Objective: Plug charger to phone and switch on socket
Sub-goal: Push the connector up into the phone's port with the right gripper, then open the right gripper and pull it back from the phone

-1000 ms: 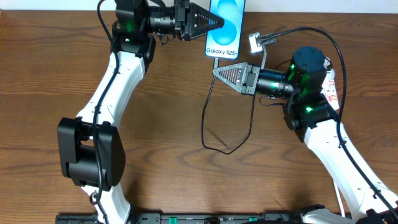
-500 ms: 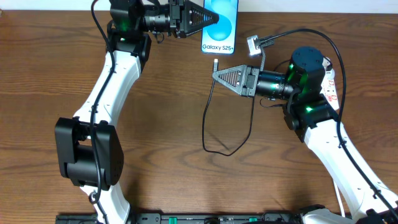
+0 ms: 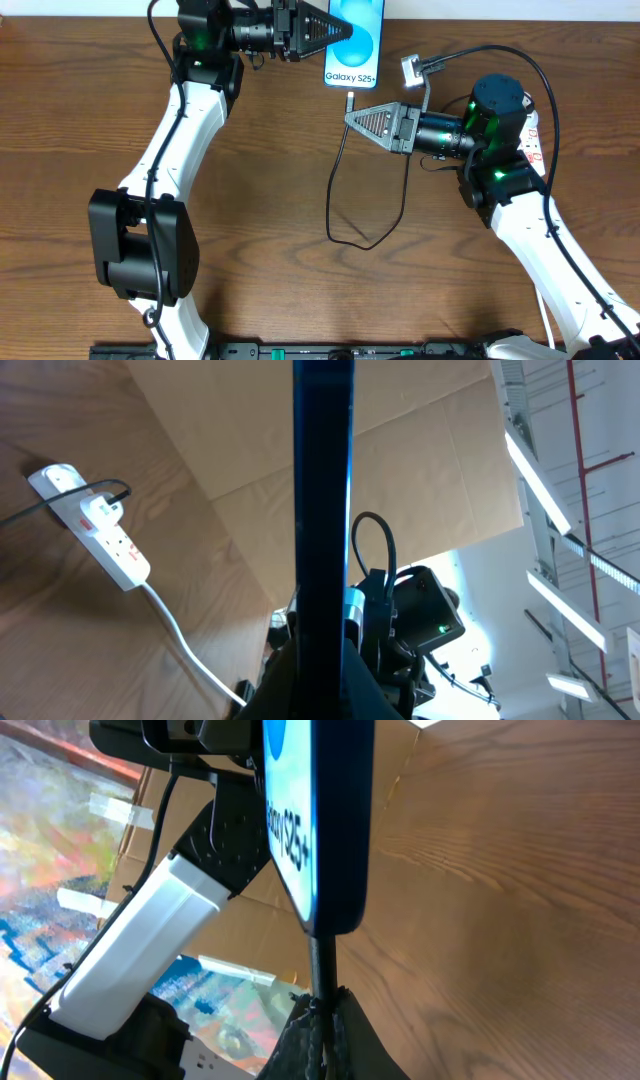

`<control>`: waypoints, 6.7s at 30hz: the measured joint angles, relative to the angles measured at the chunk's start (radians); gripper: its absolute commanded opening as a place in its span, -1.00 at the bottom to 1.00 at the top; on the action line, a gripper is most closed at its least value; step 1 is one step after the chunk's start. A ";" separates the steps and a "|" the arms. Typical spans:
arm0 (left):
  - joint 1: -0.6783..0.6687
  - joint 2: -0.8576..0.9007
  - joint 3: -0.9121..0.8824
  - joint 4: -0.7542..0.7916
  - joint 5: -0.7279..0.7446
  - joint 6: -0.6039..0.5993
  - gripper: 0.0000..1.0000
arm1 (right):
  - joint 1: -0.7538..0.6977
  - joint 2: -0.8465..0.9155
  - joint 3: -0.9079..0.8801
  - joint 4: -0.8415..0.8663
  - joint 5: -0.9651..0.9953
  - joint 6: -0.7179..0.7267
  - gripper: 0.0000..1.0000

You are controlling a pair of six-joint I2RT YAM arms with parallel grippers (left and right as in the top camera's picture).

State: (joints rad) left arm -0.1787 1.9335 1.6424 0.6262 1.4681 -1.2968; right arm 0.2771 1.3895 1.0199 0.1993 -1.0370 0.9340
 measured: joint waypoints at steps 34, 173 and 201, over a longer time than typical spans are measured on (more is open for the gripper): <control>0.000 0.000 0.000 -0.001 0.000 0.014 -0.86 | 0.000 0.000 0.000 0.023 0.016 0.000 -0.98; 0.005 0.000 0.000 -0.018 0.022 0.045 -0.86 | -0.036 0.000 0.001 -0.004 0.038 0.009 0.29; 0.023 0.219 0.000 -0.413 -0.356 0.330 -0.86 | -0.039 0.001 0.006 -0.676 0.476 -0.262 0.89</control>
State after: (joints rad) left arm -0.1558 2.1529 1.6424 0.2134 1.1118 -0.9672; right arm 0.2382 1.3903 1.0264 -0.4767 -0.5610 0.6716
